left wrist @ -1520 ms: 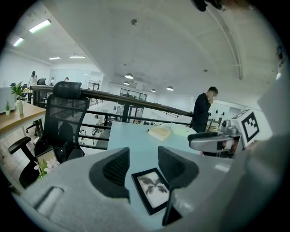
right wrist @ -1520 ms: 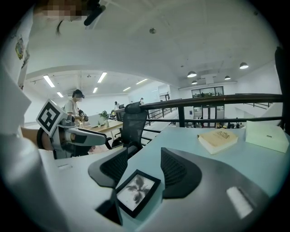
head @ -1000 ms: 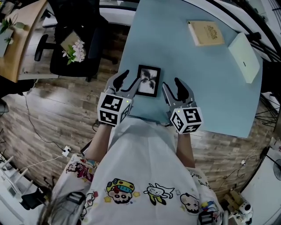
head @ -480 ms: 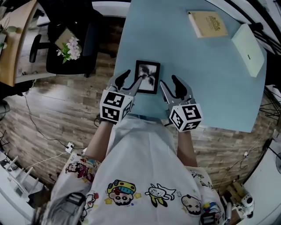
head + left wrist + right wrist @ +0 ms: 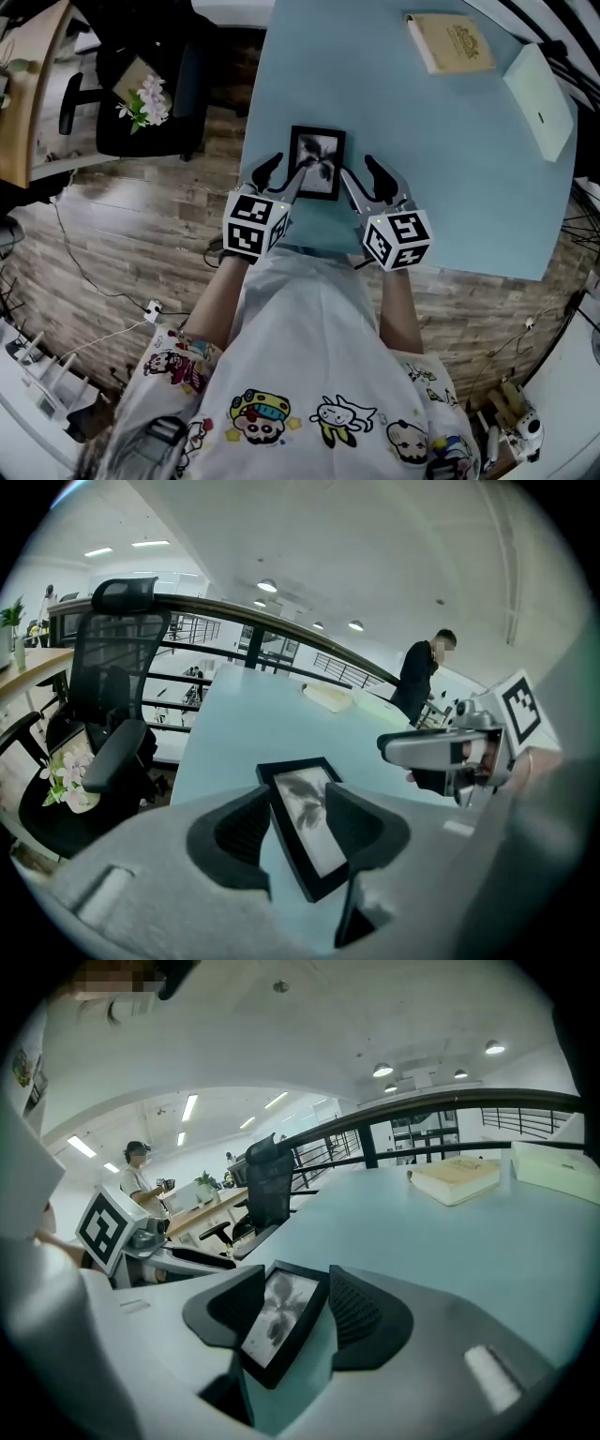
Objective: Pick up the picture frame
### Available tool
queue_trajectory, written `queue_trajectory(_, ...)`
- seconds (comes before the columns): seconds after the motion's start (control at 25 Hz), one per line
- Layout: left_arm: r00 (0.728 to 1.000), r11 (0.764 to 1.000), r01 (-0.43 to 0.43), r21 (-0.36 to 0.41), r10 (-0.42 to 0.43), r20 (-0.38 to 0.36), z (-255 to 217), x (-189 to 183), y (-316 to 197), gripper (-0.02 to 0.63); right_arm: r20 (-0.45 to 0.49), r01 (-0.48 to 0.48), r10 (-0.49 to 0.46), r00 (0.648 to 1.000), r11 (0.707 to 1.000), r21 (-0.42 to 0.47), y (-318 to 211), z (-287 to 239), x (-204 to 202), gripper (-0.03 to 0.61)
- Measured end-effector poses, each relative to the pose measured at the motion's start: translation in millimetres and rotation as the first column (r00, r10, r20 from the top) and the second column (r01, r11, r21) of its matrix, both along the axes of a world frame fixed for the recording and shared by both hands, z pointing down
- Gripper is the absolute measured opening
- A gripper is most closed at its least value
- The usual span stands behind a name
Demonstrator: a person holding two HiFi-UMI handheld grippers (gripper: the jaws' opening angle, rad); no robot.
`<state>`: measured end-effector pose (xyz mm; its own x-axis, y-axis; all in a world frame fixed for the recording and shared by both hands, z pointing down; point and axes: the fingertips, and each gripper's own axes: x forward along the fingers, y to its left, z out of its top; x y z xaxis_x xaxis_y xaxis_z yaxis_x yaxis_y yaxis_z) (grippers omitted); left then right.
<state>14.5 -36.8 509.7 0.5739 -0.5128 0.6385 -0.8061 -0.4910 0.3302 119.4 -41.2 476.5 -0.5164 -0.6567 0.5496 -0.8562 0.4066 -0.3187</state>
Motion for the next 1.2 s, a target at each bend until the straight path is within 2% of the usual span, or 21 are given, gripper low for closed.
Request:
queue_trajectory(0.36,1.000,0.999,0.013,-0.034,-0.012,0.017,26.6,-0.1,-2.3,0.186,0.024,-0.013,0.015,1.000,0.996,-0.084,9.4,34.7,-1.6,0.221)
queue_trajectory(0.6,0.999,0.998,0.031,-0.058,-0.030,0.023,39.8,2.0,-8.4,0.183,0.055,-0.027,0.032,0.998,0.994,-0.106,10.5,42.0,-1.1,0.219)
queue_trajectory(0.96,0.997,0.996,0.051,-0.072,-0.046,0.066,47.4,0.9,-13.3,0.112,0.068,-0.039,0.047,0.997,0.993,-0.112,10.9,43.9,1.2,0.216)
queue_trajectory(1.2,0.995,0.992,0.076,-0.096,-0.070,0.065,49.1,2.5,-13.3,0.095,0.062,-0.044,0.051,0.997,0.992,-0.116,9.6,45.1,2.7,0.213)
